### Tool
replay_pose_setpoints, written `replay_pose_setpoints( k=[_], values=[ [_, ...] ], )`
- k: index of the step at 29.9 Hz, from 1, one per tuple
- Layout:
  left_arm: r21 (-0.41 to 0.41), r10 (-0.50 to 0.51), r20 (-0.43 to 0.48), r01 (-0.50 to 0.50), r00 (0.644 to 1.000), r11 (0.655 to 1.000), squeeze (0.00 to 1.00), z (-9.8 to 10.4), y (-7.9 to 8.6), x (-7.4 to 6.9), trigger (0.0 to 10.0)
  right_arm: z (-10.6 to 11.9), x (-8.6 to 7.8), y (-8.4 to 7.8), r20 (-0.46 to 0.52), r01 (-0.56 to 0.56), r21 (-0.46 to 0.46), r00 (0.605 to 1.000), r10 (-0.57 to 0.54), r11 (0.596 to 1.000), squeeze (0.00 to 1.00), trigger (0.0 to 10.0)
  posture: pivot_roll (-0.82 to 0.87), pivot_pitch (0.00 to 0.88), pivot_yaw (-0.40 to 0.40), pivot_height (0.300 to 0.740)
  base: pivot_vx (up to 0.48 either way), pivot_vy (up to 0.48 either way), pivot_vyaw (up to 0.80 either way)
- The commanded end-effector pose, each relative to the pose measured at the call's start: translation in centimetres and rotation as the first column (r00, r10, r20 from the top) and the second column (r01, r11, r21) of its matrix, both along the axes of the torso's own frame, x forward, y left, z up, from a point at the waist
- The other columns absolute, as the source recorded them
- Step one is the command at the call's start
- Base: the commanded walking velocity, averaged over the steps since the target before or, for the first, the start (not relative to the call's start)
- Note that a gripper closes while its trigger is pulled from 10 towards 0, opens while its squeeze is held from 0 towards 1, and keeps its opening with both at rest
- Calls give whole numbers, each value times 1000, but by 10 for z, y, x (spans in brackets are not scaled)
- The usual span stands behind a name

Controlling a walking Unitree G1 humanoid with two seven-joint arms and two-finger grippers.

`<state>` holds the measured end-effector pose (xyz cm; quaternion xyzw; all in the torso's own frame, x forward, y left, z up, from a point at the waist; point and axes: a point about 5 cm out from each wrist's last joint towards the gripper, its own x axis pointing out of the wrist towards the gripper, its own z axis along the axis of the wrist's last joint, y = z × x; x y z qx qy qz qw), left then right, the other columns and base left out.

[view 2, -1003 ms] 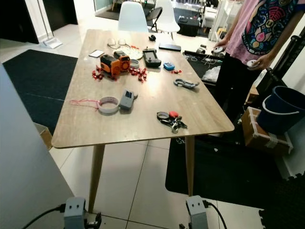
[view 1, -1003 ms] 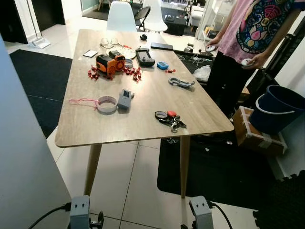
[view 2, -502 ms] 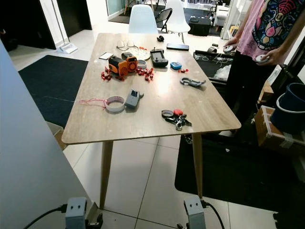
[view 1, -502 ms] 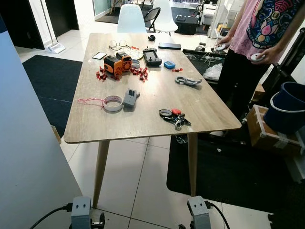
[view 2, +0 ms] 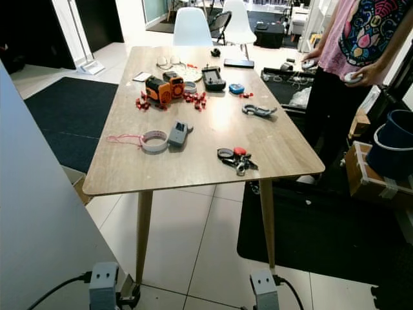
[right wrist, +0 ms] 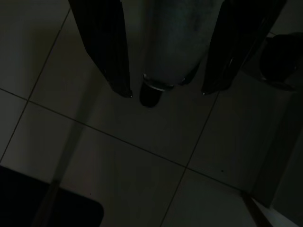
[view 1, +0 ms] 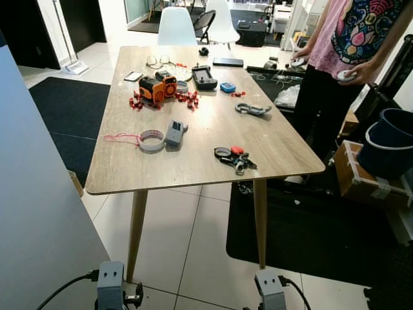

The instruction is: Hang keys on a hook

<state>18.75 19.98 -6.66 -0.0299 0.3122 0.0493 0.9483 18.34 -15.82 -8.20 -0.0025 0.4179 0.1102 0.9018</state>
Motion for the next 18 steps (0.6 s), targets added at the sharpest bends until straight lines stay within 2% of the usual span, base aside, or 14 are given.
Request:
replay_pose_setpoints(
  k=[1,14,18],
  values=[
    [-7,3,-9,-3,1000,1000,0,-1,-1,-1,10000,0,-1,-2,3,6,-4,1000,-6,1000,0,10000,81,47,-34,740,0,-454,0],
    [-12,-4,-13,4,1000,1000,0,-1,-5,1,10000,0,-2,-6,1,5,-16,1000,-5,1000,0,10000,70,34,-31,740,0,-478,0],
    [-2,12,-29,-12,999,1000,0,-2,-4,2,10000,-1,-3,-7,-3,7,-21,1000,-7,1000,0,10000,71,31,-29,740,0,0,0]
  ],
)
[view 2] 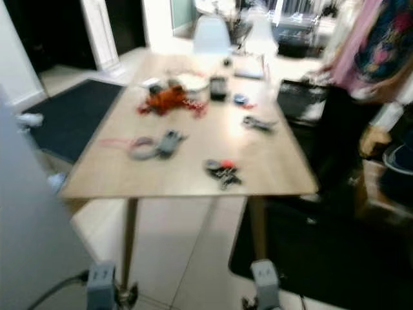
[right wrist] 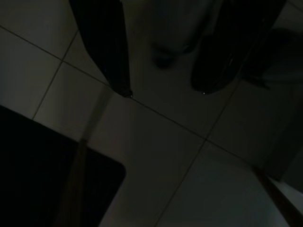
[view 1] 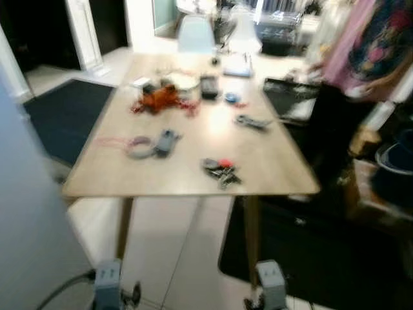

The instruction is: Hang keys on a hook

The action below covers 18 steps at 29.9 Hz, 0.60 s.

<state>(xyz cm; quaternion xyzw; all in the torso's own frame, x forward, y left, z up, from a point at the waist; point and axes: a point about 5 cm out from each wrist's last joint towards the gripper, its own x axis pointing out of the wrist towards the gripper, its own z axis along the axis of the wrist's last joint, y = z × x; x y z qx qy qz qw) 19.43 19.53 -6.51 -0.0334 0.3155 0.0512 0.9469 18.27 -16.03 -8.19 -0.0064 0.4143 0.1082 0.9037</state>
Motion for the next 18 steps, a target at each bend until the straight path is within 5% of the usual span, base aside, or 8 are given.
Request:
replay_pose_setpoints(
  k=[1,18],
  values=[
    [7,5,-17,-4,1000,1000,0,-2,1,-5,10000,-1,-3,-6,-14,7,-14,1000,-7,1000,0,10000,74,30,-29,740,0,0,0],
    [25,-24,-25,25,999,999,0,-1,-1,-1,10000,-2,-5,-6,-19,6,-16,1000,-6,1000,0,10000,87,44,-29,740,0,0,0]
  ],
)
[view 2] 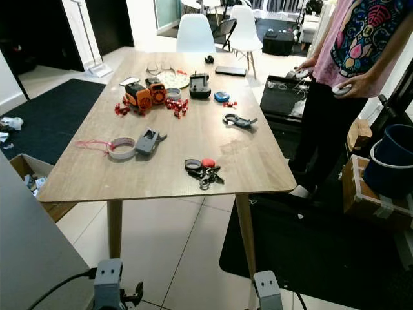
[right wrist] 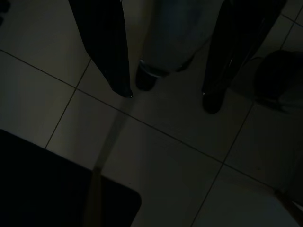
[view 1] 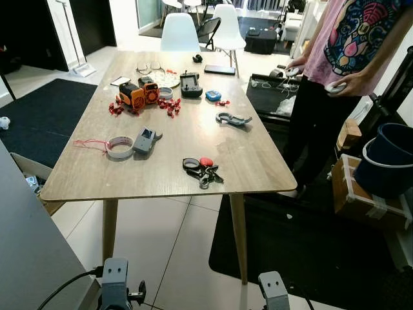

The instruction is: Hang keys on a hook

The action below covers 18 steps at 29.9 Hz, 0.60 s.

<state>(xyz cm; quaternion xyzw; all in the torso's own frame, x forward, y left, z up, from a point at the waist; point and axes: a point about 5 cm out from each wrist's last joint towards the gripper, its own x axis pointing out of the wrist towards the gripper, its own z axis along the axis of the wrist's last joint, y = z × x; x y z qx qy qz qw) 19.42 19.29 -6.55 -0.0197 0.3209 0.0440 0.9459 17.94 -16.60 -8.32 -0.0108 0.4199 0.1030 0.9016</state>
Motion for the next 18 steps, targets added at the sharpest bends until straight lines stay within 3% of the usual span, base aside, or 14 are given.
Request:
replay_pose_setpoints(
  k=[1,10,18],
  values=[
    [9,1,-8,-1,1000,1000,0,0,2,0,10000,-1,-2,0,-8,0,-2,1000,0,1000,0,10000,87,48,-29,740,0,0,0],
    [-13,33,-2,-33,999,999,0,0,4,-1,10000,0,0,2,-5,-7,2,1000,7,1000,0,10000,84,54,-33,740,0,0,0],
    [-25,38,-5,-39,999,999,0,0,4,-2,10000,0,0,1,-5,-11,0,1000,11,1000,0,10000,82,56,-33,740,255,0,0]
  ],
)
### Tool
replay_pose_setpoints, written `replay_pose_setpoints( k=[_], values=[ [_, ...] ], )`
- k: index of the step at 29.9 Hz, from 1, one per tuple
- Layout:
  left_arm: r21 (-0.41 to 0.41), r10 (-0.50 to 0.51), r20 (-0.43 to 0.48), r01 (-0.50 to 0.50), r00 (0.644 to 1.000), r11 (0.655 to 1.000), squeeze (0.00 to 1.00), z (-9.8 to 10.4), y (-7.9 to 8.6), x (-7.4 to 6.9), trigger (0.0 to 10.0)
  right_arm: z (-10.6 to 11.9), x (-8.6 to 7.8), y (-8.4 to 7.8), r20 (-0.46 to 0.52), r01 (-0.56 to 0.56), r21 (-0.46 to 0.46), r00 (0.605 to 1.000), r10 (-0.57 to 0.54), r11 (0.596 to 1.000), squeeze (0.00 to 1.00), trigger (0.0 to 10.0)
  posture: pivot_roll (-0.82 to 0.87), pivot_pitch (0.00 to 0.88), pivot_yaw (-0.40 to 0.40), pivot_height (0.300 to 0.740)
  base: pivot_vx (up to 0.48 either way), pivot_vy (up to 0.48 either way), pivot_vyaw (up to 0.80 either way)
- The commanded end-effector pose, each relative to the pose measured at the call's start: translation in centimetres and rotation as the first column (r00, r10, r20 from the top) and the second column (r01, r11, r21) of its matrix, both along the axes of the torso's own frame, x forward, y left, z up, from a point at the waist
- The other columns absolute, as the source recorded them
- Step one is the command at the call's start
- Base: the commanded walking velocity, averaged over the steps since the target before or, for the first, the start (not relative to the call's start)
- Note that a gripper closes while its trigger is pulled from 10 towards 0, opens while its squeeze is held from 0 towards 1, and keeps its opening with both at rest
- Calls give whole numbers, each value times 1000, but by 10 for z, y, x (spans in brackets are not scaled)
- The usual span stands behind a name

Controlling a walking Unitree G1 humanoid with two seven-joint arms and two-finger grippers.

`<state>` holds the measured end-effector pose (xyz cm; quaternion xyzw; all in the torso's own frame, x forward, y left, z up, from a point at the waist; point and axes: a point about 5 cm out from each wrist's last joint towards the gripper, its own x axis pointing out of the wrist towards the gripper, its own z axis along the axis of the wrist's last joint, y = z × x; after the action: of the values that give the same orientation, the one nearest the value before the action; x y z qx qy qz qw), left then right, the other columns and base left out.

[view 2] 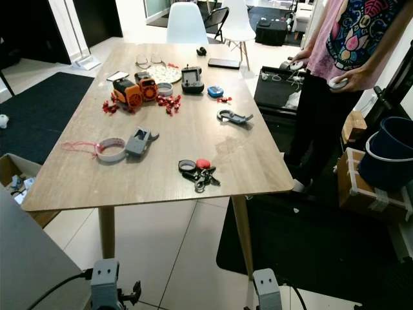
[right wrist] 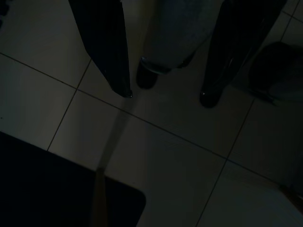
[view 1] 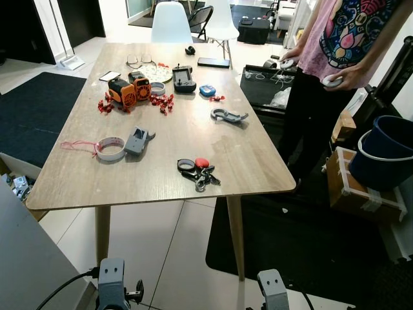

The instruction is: Hang keys on a hook

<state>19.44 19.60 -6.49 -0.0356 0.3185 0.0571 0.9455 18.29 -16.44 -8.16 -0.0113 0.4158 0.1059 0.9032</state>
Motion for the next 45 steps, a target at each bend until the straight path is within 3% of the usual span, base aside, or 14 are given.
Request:
replay_pose_setpoints(
  k=[1,45],
  values=[
    [-4,2,-11,-2,1000,1000,0,-1,0,-2,10000,-2,-4,0,-14,-6,-3,1000,6,1000,0,10000,81,56,-33,740,266,0,0],
    [14,38,-22,-38,999,999,0,-4,5,-8,10000,1,2,-2,-9,-16,-6,1000,16,1000,0,10000,78,34,-49,740,6,0,0]
  ],
)
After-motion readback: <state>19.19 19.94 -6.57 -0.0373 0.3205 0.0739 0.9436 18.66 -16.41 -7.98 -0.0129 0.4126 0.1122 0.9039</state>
